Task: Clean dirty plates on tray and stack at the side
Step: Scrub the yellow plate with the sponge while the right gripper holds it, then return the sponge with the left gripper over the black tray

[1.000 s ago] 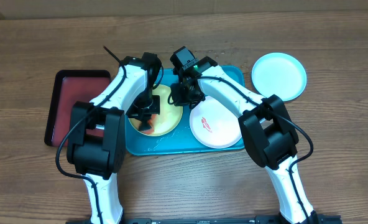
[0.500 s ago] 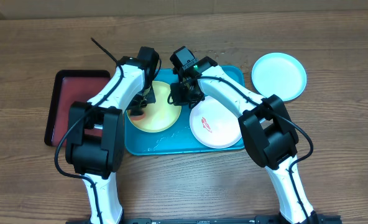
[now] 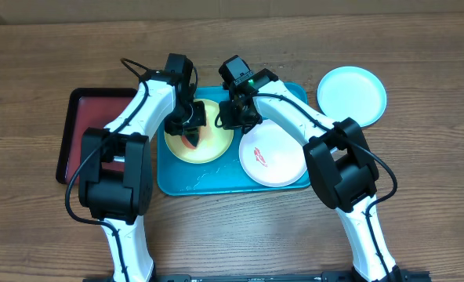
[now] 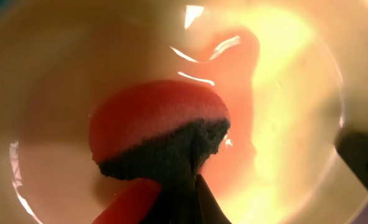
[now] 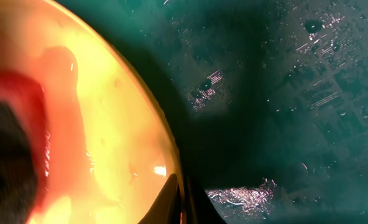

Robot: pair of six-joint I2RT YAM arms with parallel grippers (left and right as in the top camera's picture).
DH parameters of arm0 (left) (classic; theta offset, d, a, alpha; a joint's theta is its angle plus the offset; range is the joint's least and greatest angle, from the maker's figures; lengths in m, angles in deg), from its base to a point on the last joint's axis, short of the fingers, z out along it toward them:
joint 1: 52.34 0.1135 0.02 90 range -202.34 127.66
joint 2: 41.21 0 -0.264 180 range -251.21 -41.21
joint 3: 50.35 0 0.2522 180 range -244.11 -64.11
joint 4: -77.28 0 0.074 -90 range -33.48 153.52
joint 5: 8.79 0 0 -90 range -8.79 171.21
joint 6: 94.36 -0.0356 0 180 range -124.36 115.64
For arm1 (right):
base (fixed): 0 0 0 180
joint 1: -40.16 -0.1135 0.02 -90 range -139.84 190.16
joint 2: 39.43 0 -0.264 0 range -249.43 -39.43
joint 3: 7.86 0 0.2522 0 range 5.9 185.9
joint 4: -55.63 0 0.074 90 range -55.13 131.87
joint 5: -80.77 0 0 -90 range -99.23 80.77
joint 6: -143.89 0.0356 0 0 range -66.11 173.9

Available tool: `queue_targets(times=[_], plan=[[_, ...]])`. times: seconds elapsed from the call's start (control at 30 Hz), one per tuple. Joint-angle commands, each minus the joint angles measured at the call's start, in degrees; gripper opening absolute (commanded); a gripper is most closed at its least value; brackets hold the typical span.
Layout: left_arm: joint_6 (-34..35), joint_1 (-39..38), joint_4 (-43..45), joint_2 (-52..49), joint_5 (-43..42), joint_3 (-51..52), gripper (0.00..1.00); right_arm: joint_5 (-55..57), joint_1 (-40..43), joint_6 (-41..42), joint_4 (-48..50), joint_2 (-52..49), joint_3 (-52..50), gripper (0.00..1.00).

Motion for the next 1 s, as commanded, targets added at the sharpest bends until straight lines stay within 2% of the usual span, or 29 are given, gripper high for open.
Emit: queue_targets(times=[0.0, 0.17, 0.37, 0.5, 0.6, 0.97], plan=[[-6.47, -1.33, -2.64, -0.94, -6.62, 0.02, 0.04, 1.01, -0.55, 0.09, 0.28, -1.55, -0.92, 0.04], [-9.40, -1.20, -7.32, -0.94, -5.31, 0.02, 0.04, 1.01, -0.55, 0.09, 0.26, -1.55, -0.92, 0.04], [-8.70, -1.16, -11.32, -0.94, 9.38, -0.02, 0.04, 1.03, -0.55, 0.07, 0.24, -1.55, -0.92, 0.04], [-0.33, -1.07, -12.74, -0.92, 23.78, -0.92, 0.04, 1.03, -0.55, 0.07, 0.24, -1.55, -0.92, 0.04], [6.05, -1.03, -14.47, -0.76, 30.84, -3.08, 0.04, 1.03, -0.55, 0.07, 0.24, -1.55, -0.92, 0.04], [11.32, 1.44, -18.38, 1.81, 30.86, -14.36, 0.04, 1.03, -0.55, 0.04, 0.02, -1.55, -0.92, 0.04]])
